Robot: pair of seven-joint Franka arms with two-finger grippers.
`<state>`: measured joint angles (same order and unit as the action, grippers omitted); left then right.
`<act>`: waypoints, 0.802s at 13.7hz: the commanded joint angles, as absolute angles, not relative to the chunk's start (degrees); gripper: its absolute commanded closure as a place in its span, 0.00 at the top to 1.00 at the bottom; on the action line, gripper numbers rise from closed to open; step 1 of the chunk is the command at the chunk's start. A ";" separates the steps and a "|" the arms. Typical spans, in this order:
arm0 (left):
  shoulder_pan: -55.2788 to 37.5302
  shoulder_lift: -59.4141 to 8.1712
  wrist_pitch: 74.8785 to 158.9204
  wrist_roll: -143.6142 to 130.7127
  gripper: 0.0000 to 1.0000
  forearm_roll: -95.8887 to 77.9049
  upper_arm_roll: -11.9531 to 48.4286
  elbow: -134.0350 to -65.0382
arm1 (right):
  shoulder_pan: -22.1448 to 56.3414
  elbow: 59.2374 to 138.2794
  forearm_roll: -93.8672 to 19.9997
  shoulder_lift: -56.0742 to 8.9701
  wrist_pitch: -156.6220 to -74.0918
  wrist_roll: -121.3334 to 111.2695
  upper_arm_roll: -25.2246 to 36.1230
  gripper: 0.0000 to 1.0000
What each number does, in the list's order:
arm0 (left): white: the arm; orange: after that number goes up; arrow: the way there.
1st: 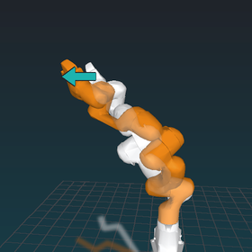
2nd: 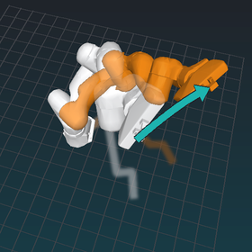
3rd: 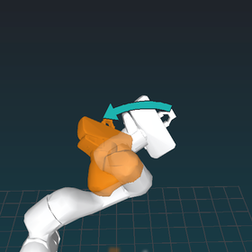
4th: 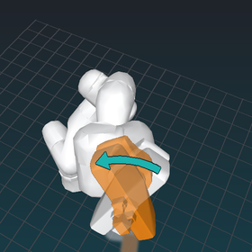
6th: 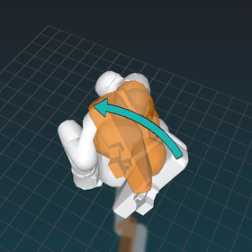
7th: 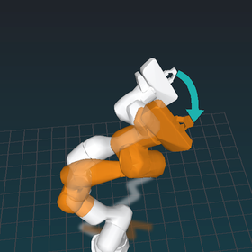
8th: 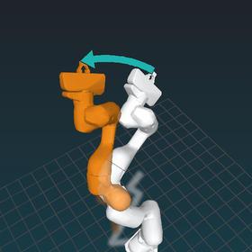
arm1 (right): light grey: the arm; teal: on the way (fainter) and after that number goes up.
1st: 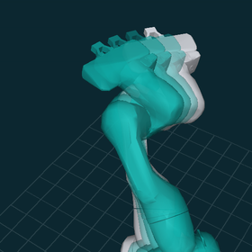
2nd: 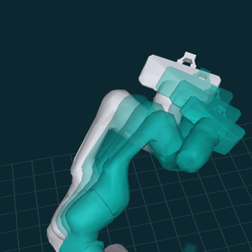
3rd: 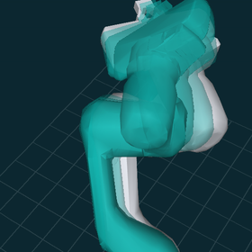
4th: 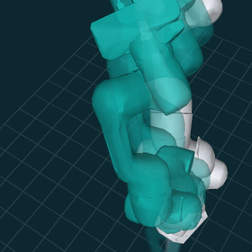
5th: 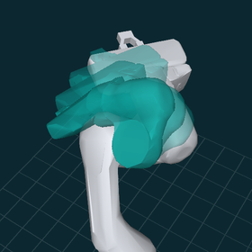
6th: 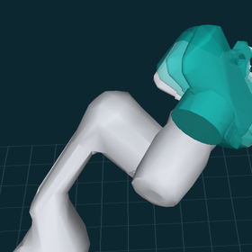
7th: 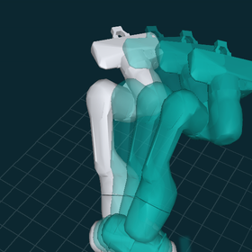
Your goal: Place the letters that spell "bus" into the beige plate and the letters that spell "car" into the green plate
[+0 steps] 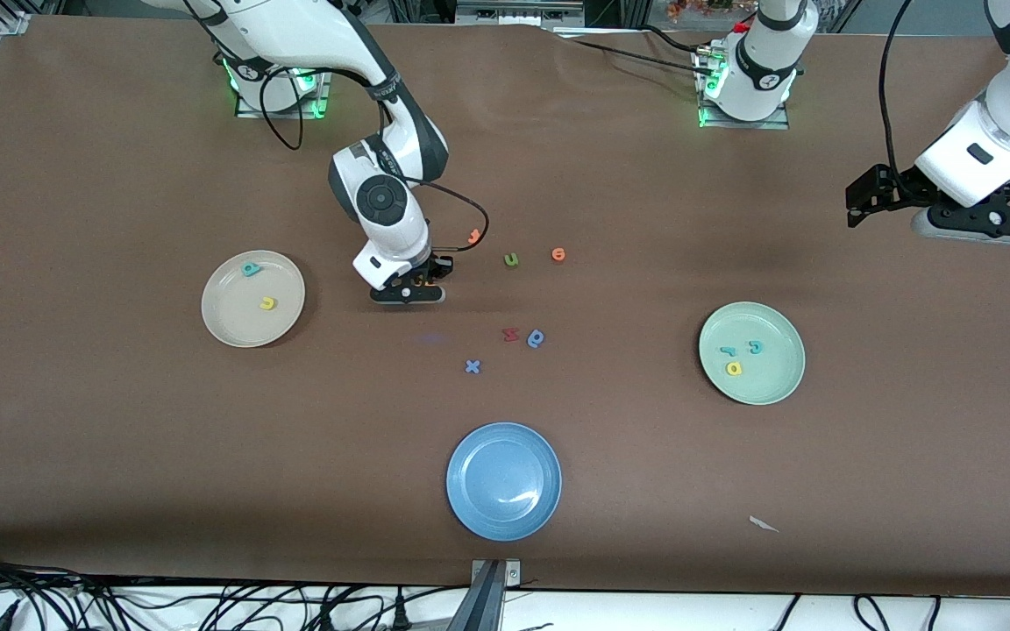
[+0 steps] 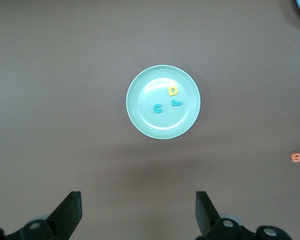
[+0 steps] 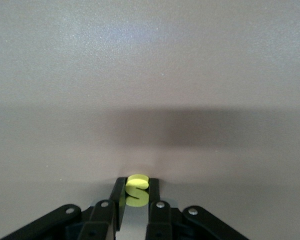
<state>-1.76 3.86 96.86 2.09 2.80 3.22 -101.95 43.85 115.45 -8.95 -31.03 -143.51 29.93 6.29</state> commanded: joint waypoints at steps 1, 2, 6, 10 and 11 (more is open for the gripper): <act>-0.44 4.48 97.47 3.78 1.00 4.22 4.83 -102.22 | 42.72 112.08 -10.02 -31.20 -138.03 29.01 6.41 0.07; -0.44 4.48 97.47 3.95 1.00 3.87 4.75 -102.13 | 41.67 109.62 -10.02 -30.77 -133.12 28.31 6.68 0.07; -0.62 3.35 94.93 4.30 1.00 3.34 4.57 -99.50 | 40.87 110.73 -9.93 -25.24 -123.24 20.59 15.18 0.08; -1.05 2.72 94.57 3.60 1.00 2.03 4.75 -98.70 | 40.87 122.23 -9.32 -18.03 -126.46 3.81 24.59 0.08; -0.88 2.72 94.57 3.52 1.00 1.33 4.75 -98.61 | 40.87 125.04 -8.97 -16.80 -128.56 0.91 26.52 0.08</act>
<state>-1.49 3.54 96.00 2.72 2.53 4.21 -100.53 40.37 117.17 -8.96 -21.72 -124.57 6.32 24.19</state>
